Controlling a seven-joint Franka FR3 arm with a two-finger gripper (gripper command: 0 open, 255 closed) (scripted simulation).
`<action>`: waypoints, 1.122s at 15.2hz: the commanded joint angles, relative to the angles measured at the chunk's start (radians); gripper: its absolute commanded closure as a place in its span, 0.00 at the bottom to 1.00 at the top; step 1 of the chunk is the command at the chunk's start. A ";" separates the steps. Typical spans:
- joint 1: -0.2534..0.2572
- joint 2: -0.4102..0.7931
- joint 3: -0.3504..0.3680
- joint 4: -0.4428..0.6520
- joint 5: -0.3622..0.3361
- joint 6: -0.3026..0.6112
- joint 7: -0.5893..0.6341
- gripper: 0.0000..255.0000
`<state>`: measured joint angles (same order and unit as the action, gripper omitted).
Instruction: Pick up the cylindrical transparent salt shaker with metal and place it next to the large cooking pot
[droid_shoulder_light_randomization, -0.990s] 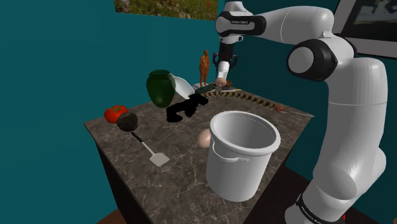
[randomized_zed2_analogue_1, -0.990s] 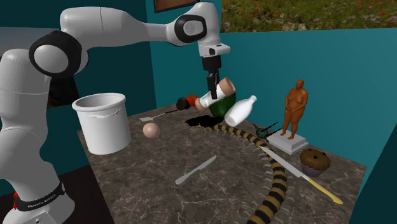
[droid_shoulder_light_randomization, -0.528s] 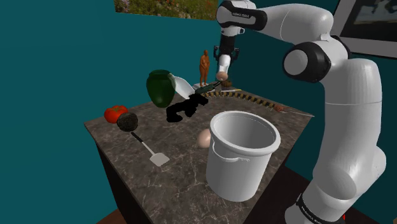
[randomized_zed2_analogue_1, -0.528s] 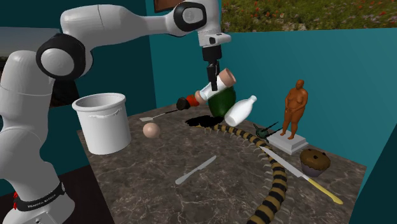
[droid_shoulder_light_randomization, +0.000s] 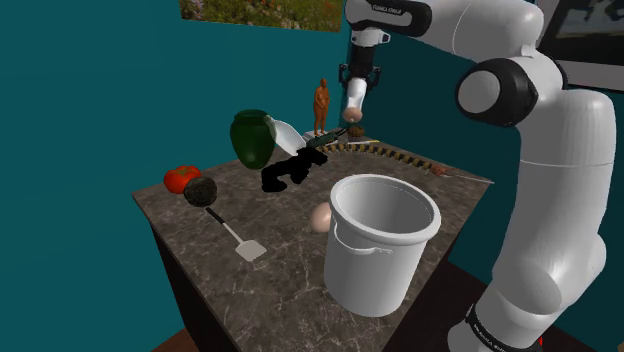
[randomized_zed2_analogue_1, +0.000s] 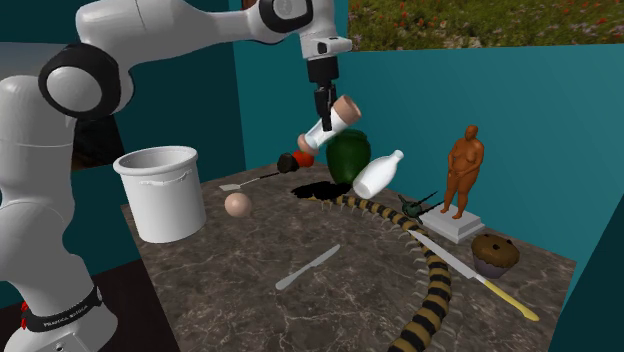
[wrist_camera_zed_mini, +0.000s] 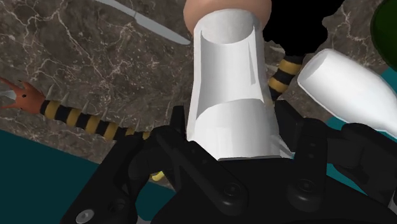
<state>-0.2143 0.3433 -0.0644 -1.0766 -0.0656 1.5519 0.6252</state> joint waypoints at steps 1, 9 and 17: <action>0.017 -0.111 0.004 -0.162 -0.010 0.050 0.021 1.00; 0.061 -0.461 0.039 -0.600 -0.037 0.131 0.105 1.00; 0.080 -0.646 0.069 -0.832 -0.040 0.173 0.158 1.00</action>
<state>-0.1345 -0.2982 0.0045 -1.8914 -0.1050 1.7119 0.7822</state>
